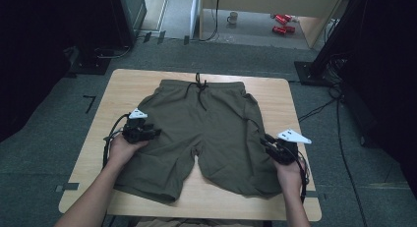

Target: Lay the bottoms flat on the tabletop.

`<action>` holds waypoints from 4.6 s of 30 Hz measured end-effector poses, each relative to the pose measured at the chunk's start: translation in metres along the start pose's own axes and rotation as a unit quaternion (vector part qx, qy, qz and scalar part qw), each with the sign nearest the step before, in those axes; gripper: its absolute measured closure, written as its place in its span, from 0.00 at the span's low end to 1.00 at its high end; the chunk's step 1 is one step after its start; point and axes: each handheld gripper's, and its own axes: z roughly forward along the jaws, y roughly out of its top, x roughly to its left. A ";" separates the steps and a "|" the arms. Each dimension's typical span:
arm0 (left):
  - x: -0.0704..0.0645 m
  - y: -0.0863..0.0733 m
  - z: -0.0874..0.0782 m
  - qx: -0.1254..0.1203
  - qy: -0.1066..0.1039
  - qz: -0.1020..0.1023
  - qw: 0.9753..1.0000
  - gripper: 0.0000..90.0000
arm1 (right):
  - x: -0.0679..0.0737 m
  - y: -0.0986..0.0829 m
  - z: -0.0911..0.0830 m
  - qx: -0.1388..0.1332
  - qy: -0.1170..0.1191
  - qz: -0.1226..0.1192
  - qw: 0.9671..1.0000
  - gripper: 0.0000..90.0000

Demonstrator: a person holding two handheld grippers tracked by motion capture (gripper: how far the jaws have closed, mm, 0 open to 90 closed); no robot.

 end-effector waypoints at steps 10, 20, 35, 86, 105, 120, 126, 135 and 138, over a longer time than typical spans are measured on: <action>0.001 -0.002 0.000 -0.001 0.000 0.006 1.000 0.58 | -0.011 0.012 0.067 0.071 -0.019 -0.001 0.997 0.82; 0.004 -0.001 -0.003 0.009 0.008 0.002 1.000 0.64 | -0.037 -0.005 0.061 0.093 -0.060 0.015 0.994 0.83; -0.013 -0.006 -0.019 0.009 -0.006 0.017 1.000 0.61 | -0.031 -0.015 0.025 0.077 -0.053 0.041 0.995 0.73; -0.007 0.003 -0.038 -0.025 0.026 0.046 0.998 0.70 | 0.027 0.024 0.059 0.072 0.066 -0.007 0.995 0.70; -0.002 -0.063 -0.078 -0.004 0.029 0.046 0.999 0.68 | 0.048 -0.030 0.027 0.087 0.104 -0.039 0.990 0.87; -0.007 -0.084 -0.087 0.016 0.008 0.040 0.999 0.60 | 0.065 -0.040 0.021 0.095 0.128 -0.060 0.985 0.73; -0.007 -0.086 -0.087 0.012 0.005 0.040 0.999 0.59 | 0.081 -0.044 0.012 0.098 0.150 -0.070 0.981 0.68; -0.007 -0.086 -0.087 0.009 0.005 0.039 0.999 0.58 | 0.099 -0.051 0.003 0.103 0.182 -0.081 0.974 0.65; -0.008 -0.086 -0.087 0.009 0.003 0.040 0.999 0.59 | 0.101 -0.053 0.004 0.103 0.181 -0.079 0.975 0.70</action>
